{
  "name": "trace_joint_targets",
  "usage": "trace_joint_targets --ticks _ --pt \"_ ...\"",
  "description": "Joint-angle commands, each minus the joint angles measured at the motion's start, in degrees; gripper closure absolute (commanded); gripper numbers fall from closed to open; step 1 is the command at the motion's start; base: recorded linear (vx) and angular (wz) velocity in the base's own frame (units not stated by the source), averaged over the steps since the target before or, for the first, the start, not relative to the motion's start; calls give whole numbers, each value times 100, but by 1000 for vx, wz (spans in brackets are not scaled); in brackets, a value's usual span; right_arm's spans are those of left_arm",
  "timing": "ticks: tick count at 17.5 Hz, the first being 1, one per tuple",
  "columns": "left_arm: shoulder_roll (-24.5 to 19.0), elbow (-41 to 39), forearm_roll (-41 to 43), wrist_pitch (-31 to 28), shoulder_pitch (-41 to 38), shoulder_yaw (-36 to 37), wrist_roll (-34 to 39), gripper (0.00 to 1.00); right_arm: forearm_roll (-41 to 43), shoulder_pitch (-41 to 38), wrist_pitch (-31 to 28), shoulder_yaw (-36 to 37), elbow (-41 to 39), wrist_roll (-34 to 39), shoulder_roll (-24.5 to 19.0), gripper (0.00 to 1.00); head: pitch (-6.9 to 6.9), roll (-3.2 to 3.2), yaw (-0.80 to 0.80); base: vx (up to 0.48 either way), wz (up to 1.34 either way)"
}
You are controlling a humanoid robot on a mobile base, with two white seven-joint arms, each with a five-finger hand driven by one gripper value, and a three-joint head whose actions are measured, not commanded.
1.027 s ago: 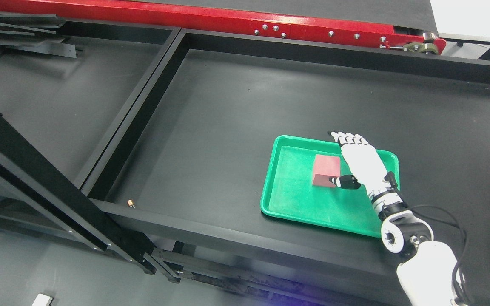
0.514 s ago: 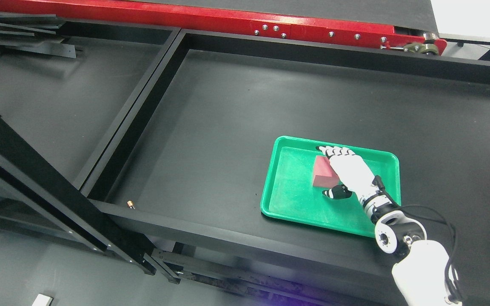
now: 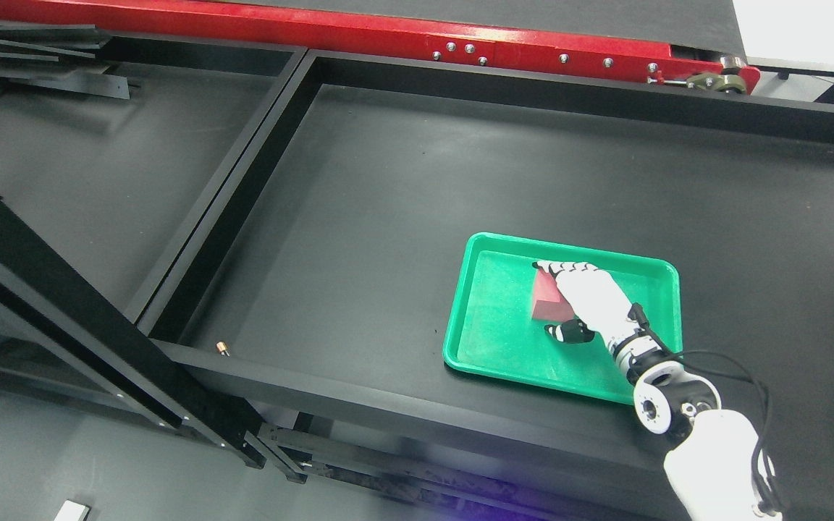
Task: Pick pink block from left shelf to tray
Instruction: 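Lower the right hand beside the pink cube and close fingers around it, then lift the pink cube up out of the green tray with the right hand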
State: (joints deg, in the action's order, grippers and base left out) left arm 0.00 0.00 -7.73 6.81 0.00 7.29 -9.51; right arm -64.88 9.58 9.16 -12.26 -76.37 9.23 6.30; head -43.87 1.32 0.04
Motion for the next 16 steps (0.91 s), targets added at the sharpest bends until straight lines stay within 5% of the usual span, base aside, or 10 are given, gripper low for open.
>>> trace_joint_targets --ticks 1,7,16 --pt "-100 -100 0 -4 -114 0 1 0 10 0 6 -40 105 44 3 52 0 0 0 0 0" --pt "-100 -100 0 -4 -114 0 1 0 72 -18 453 161 79 -87 3 96 0 0 0 0 0" --pt "-100 -100 0 -4 -114 0 1 0 949 -430 1421 1014 -623 -2265 222 97 0 0 0 0 0"
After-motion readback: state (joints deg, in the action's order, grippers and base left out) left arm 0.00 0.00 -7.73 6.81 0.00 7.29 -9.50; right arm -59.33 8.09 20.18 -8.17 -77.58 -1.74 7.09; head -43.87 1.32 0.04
